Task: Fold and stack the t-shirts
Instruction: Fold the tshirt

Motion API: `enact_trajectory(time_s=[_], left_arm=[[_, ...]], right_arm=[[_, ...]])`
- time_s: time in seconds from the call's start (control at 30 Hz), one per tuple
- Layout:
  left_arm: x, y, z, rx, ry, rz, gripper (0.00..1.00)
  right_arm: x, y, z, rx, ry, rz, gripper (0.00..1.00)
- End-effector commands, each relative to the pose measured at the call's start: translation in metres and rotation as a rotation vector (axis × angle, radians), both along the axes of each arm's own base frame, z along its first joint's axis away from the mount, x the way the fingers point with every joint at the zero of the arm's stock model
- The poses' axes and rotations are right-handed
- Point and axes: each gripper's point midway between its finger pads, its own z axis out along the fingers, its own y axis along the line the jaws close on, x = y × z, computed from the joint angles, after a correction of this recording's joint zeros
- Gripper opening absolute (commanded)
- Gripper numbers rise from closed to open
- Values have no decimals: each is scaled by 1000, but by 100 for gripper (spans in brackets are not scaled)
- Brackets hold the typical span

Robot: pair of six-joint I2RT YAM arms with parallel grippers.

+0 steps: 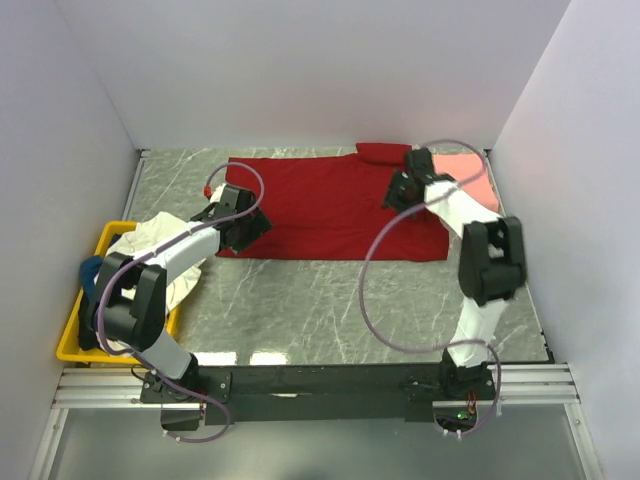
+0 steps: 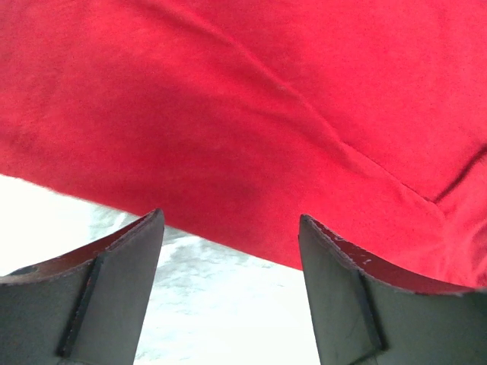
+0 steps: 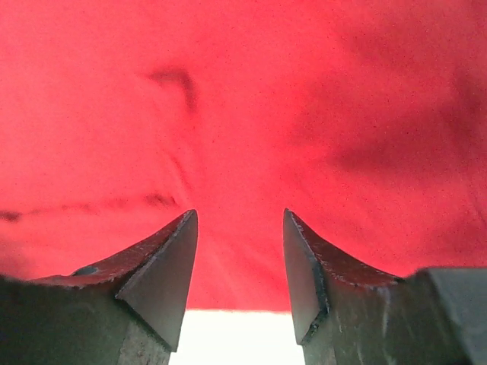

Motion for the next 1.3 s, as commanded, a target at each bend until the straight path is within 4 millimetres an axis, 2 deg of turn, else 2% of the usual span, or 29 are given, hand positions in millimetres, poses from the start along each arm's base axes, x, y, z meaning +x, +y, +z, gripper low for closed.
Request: enact_trajectory(time_s=[0.0,0.03,0.07,0.13,0.2,0.23,0.27,0.3,0.33,0.43,0.73,1.0,1.13,1.27], left_arm=[[-6,15,11,11,-27,94,74],[-9,18,11,8,-23,107,74],[-13,24,6,12,-12,133,72],[-21,33,4,8,-1,176,71],[-25,44,4,16,-9,221,70],[-31,52,-3,24,4,244,70],[-33,56,-5,11,7,256,69],[-32,59,-4,-5,-6,269,68],[-37,68,-12,-8,8,290,67],[-37,82,-18,-4,-3,331,66],[-27,108,-36,39,-9,428,66],[-19,112,-58,75,31,437,64],[-19,111,-63,76,43,432,59],[-20,112,-66,85,51,435,49]], right_arm=[[-16,-21,29,136,-110,-117,55],[-23,-23,29,174,-115,-142,54],[-40,-27,27,194,-121,-158,54],[-61,-36,27,232,-132,-203,54],[-74,-44,26,257,-135,-243,53],[-85,-53,24,261,-135,-273,52],[-91,-53,22,272,-133,-280,52],[-96,-63,21,292,-133,-309,52],[-104,-74,16,310,-131,-352,51],[-119,-82,5,338,-130,-394,51],[-132,-98,-22,339,-98,-456,51],[-130,-118,-33,332,-93,-504,52],[-130,-121,-39,325,-85,-519,52],[-128,-123,-46,323,-72,-535,52]])
